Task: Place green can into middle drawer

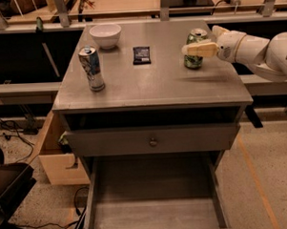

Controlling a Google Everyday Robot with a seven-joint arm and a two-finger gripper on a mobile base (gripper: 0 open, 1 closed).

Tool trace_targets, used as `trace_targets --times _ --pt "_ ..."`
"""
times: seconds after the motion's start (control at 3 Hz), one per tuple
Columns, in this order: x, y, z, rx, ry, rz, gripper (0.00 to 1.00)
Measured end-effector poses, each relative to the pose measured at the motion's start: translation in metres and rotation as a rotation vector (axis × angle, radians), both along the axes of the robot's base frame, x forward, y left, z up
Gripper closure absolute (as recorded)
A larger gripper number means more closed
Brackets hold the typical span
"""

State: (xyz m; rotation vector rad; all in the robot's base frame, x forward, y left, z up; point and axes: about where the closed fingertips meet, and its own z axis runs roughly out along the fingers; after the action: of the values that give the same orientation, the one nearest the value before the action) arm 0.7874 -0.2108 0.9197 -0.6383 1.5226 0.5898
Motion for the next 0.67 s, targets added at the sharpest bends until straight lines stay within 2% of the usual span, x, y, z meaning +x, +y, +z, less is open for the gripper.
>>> trace_targets --times 0.33,0.67 --pt "0.0070 0.0176 0.0059 0.006 -0.024 0.033 0.17" --pt "0.0075 0.0204 0.0057 0.007 -0.023 0.037 0.41"
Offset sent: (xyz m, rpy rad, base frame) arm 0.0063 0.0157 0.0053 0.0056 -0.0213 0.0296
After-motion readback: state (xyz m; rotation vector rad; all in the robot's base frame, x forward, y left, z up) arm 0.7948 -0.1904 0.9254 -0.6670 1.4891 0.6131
